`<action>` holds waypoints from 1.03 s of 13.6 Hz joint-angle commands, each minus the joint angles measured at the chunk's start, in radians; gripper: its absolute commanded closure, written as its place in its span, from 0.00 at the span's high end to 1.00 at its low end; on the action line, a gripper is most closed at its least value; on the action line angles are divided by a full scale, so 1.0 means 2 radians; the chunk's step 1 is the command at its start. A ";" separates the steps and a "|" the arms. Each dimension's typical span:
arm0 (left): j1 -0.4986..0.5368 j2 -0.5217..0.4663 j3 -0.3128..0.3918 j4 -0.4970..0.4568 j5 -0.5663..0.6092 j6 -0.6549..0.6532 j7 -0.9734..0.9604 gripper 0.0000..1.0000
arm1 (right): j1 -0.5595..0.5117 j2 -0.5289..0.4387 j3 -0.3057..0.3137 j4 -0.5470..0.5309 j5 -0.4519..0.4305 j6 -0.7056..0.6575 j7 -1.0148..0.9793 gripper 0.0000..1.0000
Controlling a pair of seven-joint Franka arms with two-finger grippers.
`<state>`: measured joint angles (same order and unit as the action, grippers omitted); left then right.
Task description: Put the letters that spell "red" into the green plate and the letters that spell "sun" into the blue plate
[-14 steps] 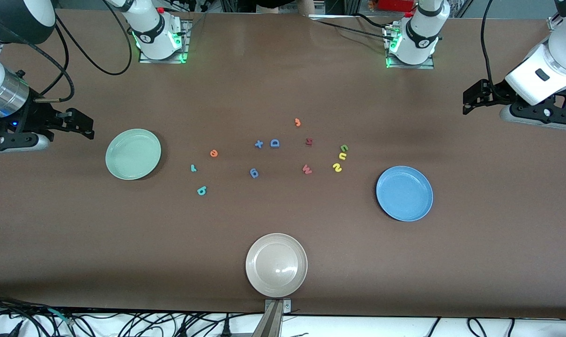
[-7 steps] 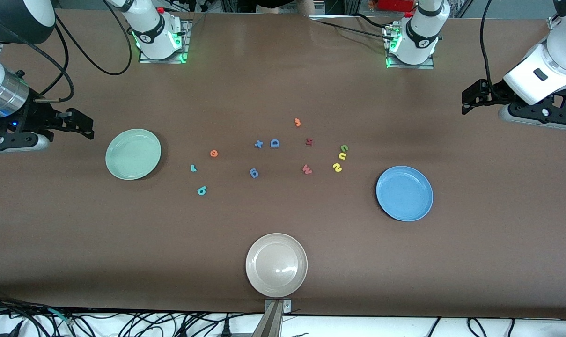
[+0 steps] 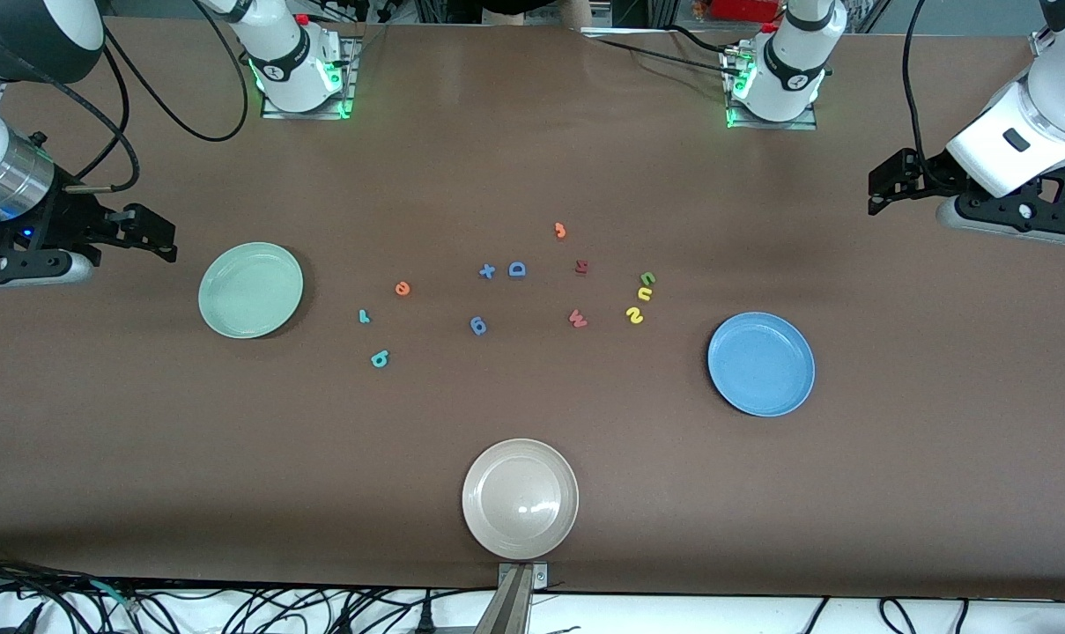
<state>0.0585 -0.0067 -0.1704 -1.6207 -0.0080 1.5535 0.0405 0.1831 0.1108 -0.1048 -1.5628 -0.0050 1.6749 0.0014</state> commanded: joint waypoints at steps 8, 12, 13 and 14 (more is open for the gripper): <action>-0.016 0.025 -0.013 0.003 0.006 -0.004 -0.005 1.00 | 0.011 0.000 0.006 -0.005 0.007 -0.002 0.068 0.99; -0.045 0.061 -0.018 0.002 0.004 -0.007 0.002 1.00 | 0.054 0.010 0.006 -0.009 0.007 -0.008 0.177 0.99; -0.060 0.073 -0.018 0.003 -0.007 -0.006 0.003 1.00 | 0.069 0.015 0.006 -0.009 0.007 -0.008 0.210 0.99; -0.067 0.086 -0.018 0.003 -0.027 -0.001 0.001 1.00 | 0.083 0.022 0.006 -0.009 0.007 -0.007 0.244 0.99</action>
<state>-0.0394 0.1210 -0.2086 -1.6290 -0.0217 1.5526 0.0413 0.3042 0.1399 -0.0898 -1.5768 -0.0028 1.6668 0.3727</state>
